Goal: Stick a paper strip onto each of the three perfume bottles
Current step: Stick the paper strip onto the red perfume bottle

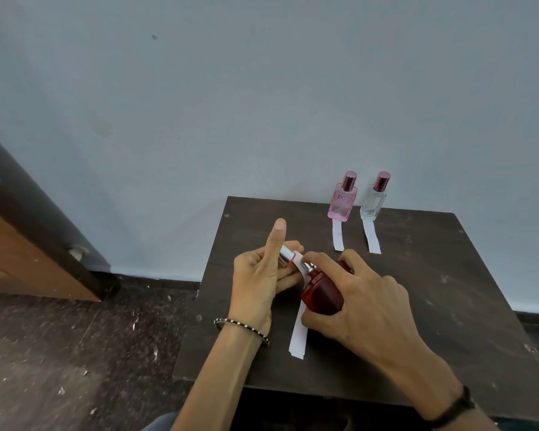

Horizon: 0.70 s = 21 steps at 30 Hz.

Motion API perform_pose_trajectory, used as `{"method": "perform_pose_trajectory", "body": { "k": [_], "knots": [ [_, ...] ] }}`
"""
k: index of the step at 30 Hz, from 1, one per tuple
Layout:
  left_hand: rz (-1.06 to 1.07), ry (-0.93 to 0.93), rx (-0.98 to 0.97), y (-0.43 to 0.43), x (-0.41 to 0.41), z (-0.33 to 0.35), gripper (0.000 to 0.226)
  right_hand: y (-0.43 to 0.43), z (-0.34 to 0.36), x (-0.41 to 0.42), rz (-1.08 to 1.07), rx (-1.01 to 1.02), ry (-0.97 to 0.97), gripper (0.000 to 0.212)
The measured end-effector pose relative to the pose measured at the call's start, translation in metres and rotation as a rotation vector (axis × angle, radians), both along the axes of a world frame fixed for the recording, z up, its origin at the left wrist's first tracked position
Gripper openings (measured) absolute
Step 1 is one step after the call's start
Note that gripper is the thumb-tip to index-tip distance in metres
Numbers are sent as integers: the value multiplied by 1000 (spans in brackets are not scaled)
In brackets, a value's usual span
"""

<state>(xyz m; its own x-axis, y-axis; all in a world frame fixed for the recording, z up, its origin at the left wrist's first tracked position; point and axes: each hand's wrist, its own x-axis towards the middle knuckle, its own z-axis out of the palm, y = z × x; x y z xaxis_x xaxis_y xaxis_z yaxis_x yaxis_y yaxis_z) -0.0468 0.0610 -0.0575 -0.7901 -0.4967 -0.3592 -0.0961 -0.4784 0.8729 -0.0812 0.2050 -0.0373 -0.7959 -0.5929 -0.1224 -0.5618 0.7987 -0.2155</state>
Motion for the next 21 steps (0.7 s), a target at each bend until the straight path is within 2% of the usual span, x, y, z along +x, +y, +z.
{"method": "perform_pose_trajectory", "body": {
  "k": [5,8,10,14,18,21],
  "knots": [
    [2,26,35,-1,0,1,50,1,5,5,4,-42,22,92],
    [15,58,56,-3,0,1,51,7,9,5,-104,-231,-89,106],
    [26,65,45,-4,-1,2,49,13,12,2,-193,-340,-184,108],
    [23,87,-35,-4,-2,1,50,24,19,-7,-285,-507,-423,93],
    [17,107,-37,-5,-2,1,63,33,18,-10,-340,-756,-647,80],
    [24,116,10,-6,-3,2,66,36,17,-10,-361,-1038,-972,76]
  ]
}}
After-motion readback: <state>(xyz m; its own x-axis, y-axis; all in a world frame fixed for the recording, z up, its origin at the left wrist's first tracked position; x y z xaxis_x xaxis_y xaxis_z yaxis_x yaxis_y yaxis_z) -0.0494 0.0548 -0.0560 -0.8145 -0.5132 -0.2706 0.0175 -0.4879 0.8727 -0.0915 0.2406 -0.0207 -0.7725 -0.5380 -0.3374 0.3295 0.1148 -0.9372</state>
